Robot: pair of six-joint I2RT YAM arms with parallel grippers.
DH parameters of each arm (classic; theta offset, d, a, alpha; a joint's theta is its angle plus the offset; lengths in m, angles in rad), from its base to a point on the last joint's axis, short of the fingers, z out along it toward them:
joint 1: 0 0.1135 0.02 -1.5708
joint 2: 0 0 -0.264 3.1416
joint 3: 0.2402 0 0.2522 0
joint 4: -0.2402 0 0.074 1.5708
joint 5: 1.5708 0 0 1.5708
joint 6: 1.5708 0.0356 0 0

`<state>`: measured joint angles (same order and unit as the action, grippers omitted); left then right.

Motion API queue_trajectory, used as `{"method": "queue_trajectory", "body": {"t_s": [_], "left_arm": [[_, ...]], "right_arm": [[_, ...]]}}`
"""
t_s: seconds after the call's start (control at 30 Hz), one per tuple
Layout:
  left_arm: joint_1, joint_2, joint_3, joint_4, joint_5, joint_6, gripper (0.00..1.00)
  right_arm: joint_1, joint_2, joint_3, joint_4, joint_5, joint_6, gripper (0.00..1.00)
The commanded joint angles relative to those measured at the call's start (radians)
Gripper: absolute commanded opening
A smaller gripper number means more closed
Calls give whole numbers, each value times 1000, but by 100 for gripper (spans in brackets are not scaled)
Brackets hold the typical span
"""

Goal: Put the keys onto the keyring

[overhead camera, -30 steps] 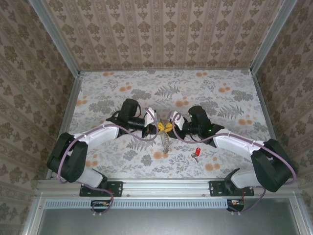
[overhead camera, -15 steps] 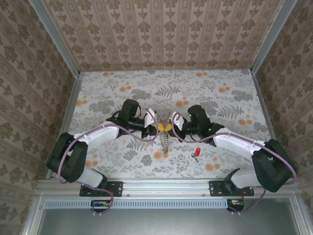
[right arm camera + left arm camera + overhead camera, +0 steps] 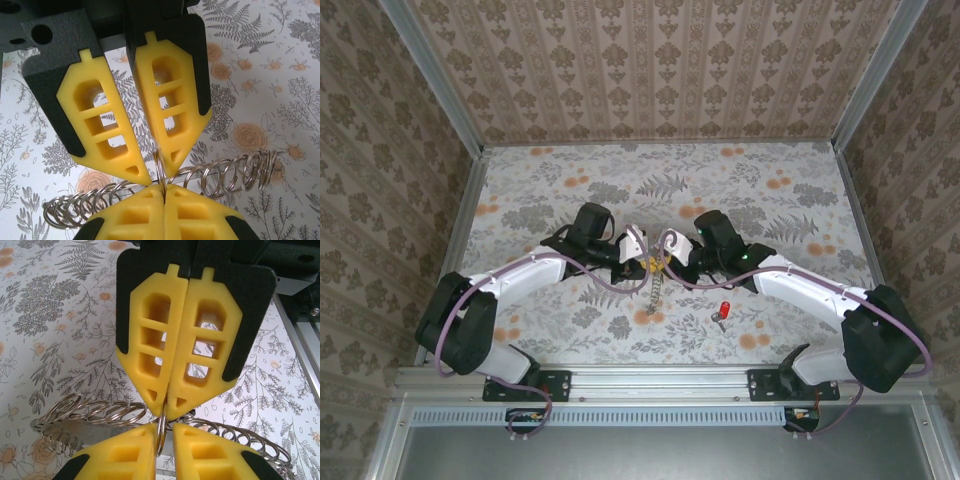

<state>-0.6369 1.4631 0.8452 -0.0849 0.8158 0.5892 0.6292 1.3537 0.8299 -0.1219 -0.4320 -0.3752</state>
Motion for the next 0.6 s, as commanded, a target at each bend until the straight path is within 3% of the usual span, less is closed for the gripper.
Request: {"method": "queue_trajectory", "body": {"t_s": [0.0, 0.13, 0.27, 0.57], "left_arm": [[-15, -11, 31, -36, -1, 28, 16], [-18, -8, 35, -36, 0, 29, 12], [-18, -10, 32, -31, 13, 30, 0], [12, -34, -35, 140, 124, -67, 0]], "right_arm": [[13, -16, 47, -11, 15, -24, 4], [17, -16, 54, -12, 14, -18, 5], [18, -25, 51, 0, 12, -3, 8], [-45, -33, -62, 198, -129, 67, 20]]}}
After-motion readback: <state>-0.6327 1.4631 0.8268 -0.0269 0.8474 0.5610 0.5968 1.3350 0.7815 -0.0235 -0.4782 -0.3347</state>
